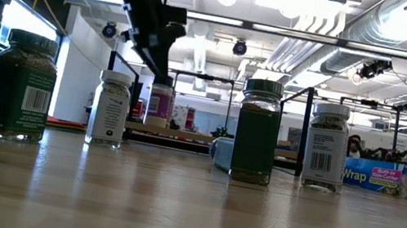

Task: Shelf spices
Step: Put the black seasoning bottle on the shelf aligned with the other black seasoning bottles, then adjust the black seasoning bottles on the shelf

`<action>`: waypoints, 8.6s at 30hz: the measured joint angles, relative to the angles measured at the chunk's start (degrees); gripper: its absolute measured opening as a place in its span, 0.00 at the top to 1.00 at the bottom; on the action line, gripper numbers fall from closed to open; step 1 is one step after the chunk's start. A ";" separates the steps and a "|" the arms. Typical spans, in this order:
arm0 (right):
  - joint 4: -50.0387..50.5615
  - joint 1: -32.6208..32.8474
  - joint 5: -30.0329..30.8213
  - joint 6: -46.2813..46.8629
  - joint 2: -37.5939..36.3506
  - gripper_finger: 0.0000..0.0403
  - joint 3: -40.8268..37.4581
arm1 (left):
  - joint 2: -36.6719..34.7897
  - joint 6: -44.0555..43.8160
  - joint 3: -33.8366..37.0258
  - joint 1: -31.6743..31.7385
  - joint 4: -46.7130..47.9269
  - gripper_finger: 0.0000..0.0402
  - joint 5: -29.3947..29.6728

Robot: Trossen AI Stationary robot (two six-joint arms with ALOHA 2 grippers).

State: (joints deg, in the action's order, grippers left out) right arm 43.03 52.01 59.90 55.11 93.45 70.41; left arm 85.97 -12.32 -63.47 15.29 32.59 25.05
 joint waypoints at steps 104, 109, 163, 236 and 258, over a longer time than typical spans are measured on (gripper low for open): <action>-10.72 -12.11 -14.13 -25.44 0.02 0.29 -0.02 | -17.77 -28.27 14.75 -2.37 43.85 0.26 -16.62; -10.74 -12.11 -14.14 -25.40 0.02 0.29 -0.02 | -17.77 -26.92 15.31 -1.11 43.45 0.33 -17.04; -10.74 -11.48 -15.47 -23.50 0.02 0.29 0.00 | 30.12 -3.03 -50.44 6.10 51.45 0.46 -12.54; -43.89 -59.28 -49.73 -51.23 1.17 0.73 -4.05 | -22.21 2.57 9.09 5.30 1.74 0.45 -3.71; -53.86 -76.13 -63.00 -48.94 23.42 1.00 6.12 | -23.58 1.93 11.81 1.30 -1.80 0.48 -0.07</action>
State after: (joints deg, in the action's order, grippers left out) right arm -10.83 -24.12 -3.10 6.17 116.87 76.54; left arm 62.39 -10.39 -51.66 16.59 30.79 24.97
